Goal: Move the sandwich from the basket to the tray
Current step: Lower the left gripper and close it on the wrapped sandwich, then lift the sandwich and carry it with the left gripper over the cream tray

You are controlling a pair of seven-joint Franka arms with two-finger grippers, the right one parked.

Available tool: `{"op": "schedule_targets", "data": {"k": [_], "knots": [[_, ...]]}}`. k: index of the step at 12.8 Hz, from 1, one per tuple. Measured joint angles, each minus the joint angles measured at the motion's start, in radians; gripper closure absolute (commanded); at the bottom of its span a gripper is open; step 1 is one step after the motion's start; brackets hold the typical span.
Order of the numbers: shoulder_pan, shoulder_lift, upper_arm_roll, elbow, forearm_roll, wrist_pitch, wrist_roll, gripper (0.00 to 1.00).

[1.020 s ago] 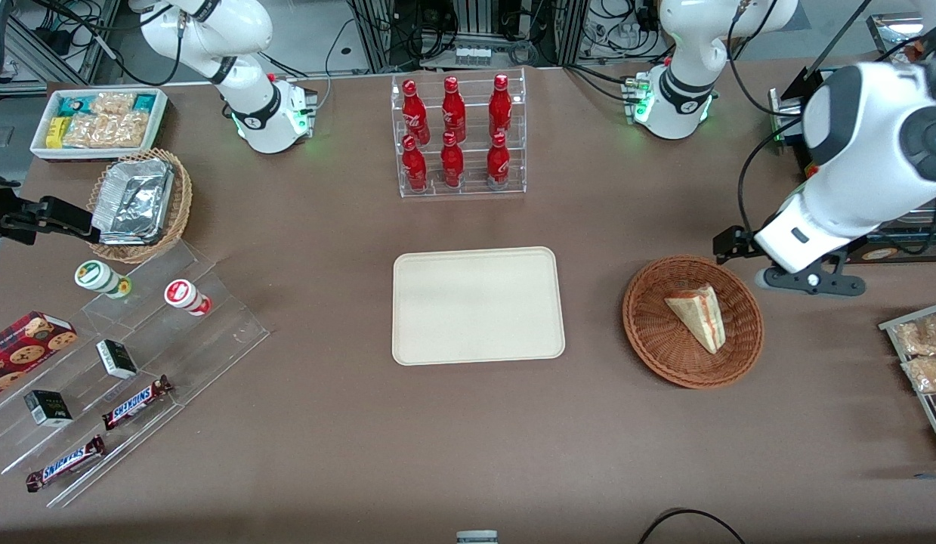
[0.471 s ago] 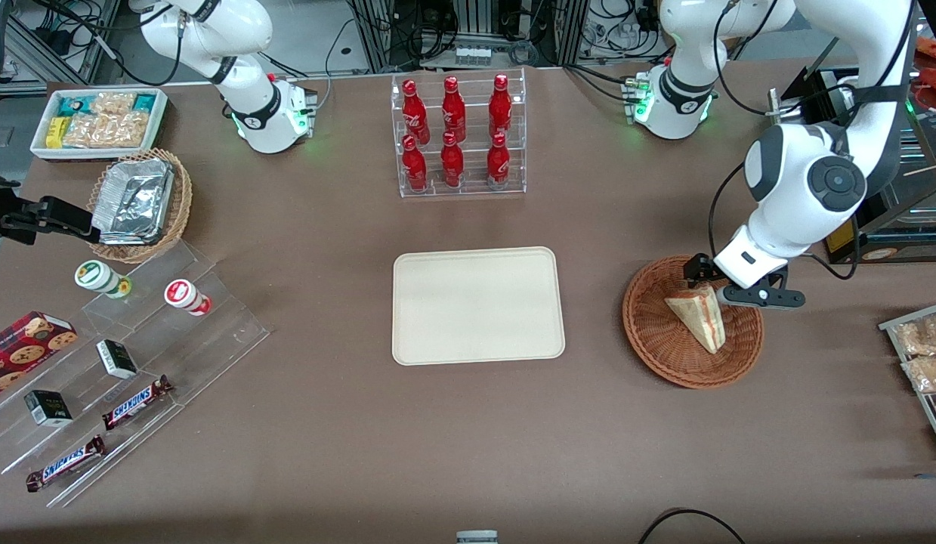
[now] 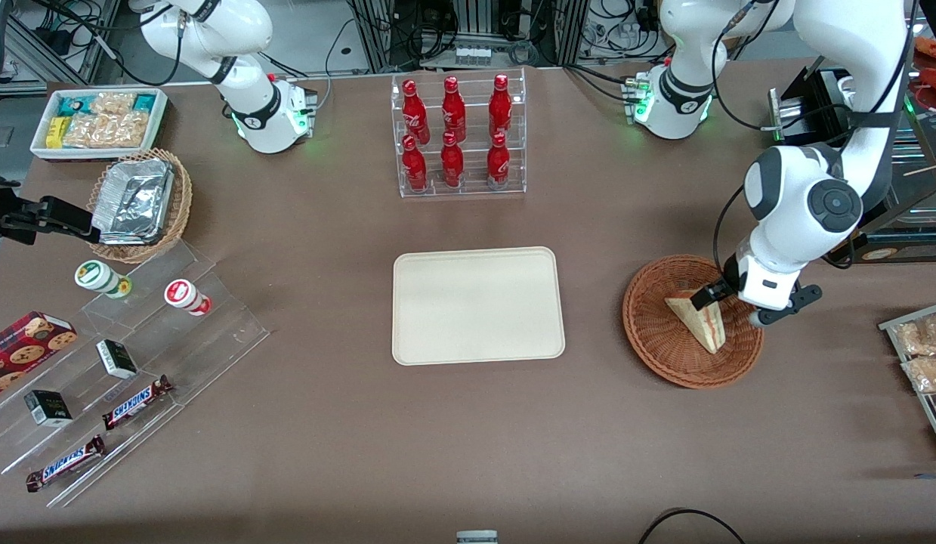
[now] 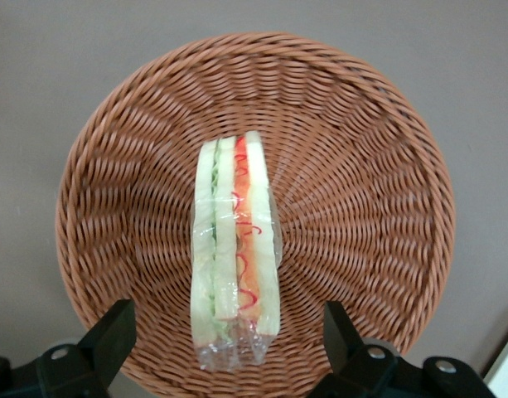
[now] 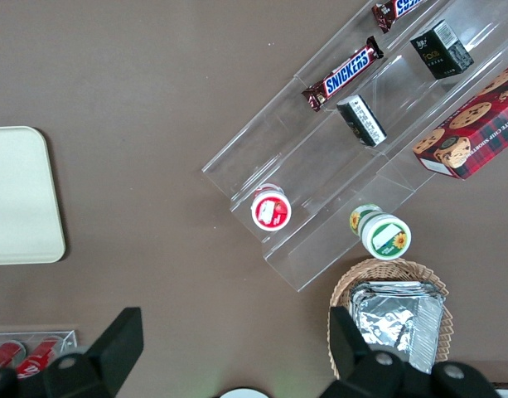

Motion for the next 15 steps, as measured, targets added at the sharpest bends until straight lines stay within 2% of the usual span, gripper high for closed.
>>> {"op": "schedule_targets", "data": {"k": [2,8,9,10,11,15], "knots": [[-0.001,0.011,-0.004,0.0,0.0,0.01,-0.089,0.0],[-0.002,0.071,-0.005,0.0,0.0,0.015,-0.106,0.0],[-0.002,0.085,-0.005,0.0,0.0,0.018,-0.107,0.05],[-0.002,0.096,-0.005,0.0,0.0,0.026,-0.108,0.55],[-0.002,0.104,-0.005,0.0,0.0,0.033,-0.108,1.0],[-0.001,0.108,-0.005,0.004,0.0,0.035,-0.109,1.0]]}}
